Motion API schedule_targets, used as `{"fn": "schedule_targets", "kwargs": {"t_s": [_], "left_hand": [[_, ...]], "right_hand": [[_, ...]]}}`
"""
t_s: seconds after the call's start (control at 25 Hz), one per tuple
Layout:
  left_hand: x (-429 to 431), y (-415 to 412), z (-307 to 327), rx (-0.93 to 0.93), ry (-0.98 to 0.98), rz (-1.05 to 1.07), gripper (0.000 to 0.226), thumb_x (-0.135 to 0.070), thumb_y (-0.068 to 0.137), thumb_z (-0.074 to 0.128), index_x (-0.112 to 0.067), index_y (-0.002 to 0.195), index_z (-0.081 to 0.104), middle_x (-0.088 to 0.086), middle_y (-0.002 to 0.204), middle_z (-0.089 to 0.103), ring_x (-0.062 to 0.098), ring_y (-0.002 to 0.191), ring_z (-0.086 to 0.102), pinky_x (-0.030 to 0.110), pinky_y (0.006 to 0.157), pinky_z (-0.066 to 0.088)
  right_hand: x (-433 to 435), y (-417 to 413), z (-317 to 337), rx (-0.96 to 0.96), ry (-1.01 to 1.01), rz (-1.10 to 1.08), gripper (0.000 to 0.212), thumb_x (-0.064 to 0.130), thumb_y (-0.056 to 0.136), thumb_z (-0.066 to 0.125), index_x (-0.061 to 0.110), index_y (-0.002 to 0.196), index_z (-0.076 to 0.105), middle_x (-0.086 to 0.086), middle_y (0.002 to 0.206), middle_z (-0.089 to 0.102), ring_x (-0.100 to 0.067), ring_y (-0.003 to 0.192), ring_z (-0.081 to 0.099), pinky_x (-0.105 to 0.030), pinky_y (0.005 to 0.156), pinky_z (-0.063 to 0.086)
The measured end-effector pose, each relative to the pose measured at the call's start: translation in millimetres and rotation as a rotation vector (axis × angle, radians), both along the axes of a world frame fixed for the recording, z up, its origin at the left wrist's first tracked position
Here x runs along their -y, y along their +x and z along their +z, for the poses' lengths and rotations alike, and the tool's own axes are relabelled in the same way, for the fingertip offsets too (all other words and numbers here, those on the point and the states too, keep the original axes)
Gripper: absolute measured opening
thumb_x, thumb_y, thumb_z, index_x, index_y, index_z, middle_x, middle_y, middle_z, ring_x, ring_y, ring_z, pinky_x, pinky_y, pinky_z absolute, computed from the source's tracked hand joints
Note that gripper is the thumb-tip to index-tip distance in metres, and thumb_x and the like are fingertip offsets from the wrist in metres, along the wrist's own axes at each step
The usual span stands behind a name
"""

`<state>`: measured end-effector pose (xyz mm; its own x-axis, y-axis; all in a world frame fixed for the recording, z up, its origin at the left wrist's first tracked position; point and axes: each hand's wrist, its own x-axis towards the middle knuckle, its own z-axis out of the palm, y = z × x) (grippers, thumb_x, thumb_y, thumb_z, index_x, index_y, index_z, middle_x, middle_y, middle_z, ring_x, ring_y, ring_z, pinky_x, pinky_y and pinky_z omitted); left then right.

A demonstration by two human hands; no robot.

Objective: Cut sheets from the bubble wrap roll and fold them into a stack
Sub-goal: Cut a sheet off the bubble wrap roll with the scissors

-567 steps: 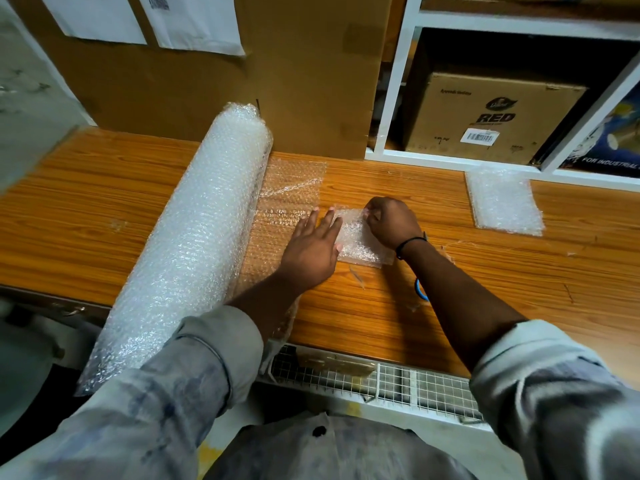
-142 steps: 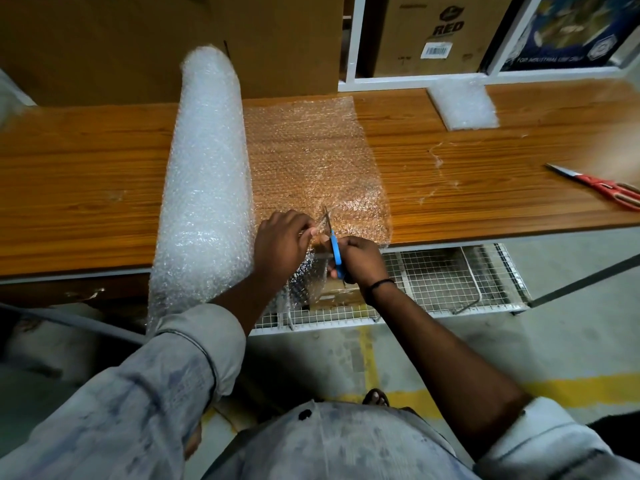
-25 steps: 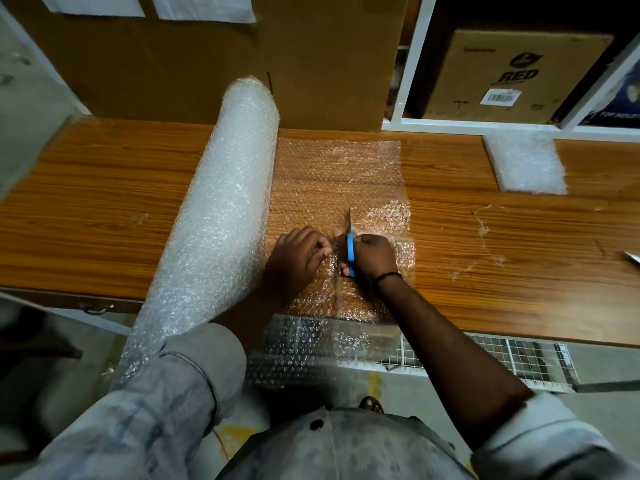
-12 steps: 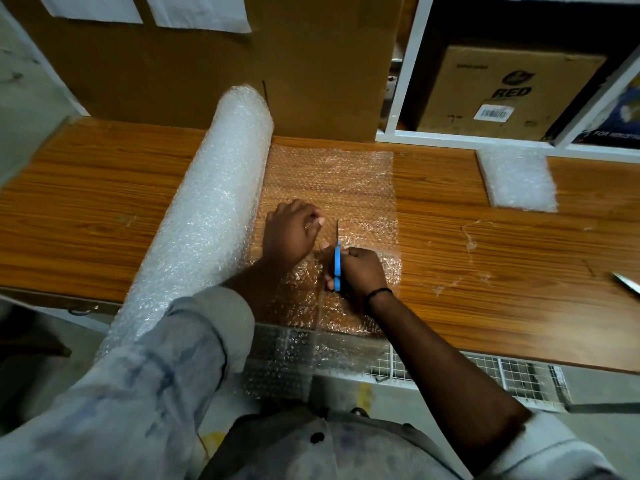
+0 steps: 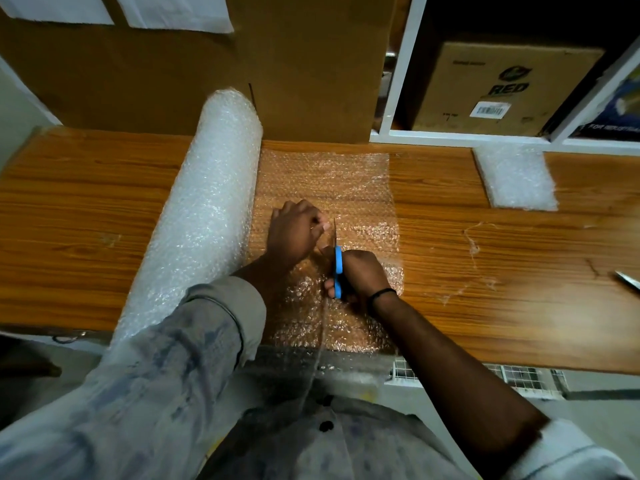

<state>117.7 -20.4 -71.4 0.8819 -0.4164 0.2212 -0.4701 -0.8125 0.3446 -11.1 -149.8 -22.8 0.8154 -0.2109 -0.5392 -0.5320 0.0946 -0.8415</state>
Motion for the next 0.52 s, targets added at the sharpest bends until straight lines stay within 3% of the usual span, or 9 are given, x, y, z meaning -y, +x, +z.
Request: {"fn": "schedule_targets", "kwargs": {"t_s": [0.12, 0.24, 0.44, 0.52], "left_hand": [[-2.0, 5.2, -11.9, 0.029, -0.037, -0.006, 0.018, -0.041, 0.098, 0.059, -0.026, 0.103, 0.069, -0.006, 0.114, 0.065, 0.024, 0.111, 0.054, 0.042, 0.091, 0.036], [-4.1, 6.7, -18.9, 0.053, -0.084, -0.010, 0.020, -0.042, 0.100, 0.056, -0.027, 0.103, 0.069, -0.007, 0.115, 0.065, 0.023, 0.111, 0.052, 0.041, 0.092, 0.032], [-7.6, 9.1, -24.3, 0.031, -0.120, -0.044, 0.020, -0.042, 0.100, 0.052, -0.028, 0.104, 0.066, -0.009, 0.116, 0.064, 0.021, 0.110, 0.052, 0.043, 0.093, 0.036], [-7.5, 9.4, -24.0, 0.027, -0.122, -0.047, 0.018, -0.039, 0.100, 0.053, -0.028, 0.106, 0.066, -0.008, 0.116, 0.064, 0.022, 0.111, 0.052, 0.044, 0.094, 0.038]], "right_hand": [[-6.0, 9.9, -2.8, 0.029, 0.011, -0.039, 0.049, 0.031, 0.091, 0.076, -0.016, 0.102, 0.066, -0.028, 0.072, 0.068, -0.026, 0.045, 0.062, -0.023, 0.040, 0.046], [-10.3, 19.8, -6.6, 0.055, -0.026, -0.075, 0.051, 0.036, 0.087, 0.080, -0.013, 0.094, 0.069, -0.025, 0.067, 0.068, -0.027, 0.047, 0.062, -0.036, 0.056, 0.056], [-13.4, 27.7, -7.9, 0.085, -0.062, -0.153, 0.038, 0.026, 0.086, 0.082, -0.010, 0.091, 0.069, -0.024, 0.067, 0.063, -0.023, 0.041, 0.058, -0.029, 0.047, 0.051], [-13.5, 28.2, -9.7, 0.088, -0.090, -0.166, 0.044, 0.026, 0.084, 0.083, -0.015, 0.090, 0.068, -0.023, 0.063, 0.062, -0.022, 0.039, 0.056, -0.030, 0.048, 0.050]]}}
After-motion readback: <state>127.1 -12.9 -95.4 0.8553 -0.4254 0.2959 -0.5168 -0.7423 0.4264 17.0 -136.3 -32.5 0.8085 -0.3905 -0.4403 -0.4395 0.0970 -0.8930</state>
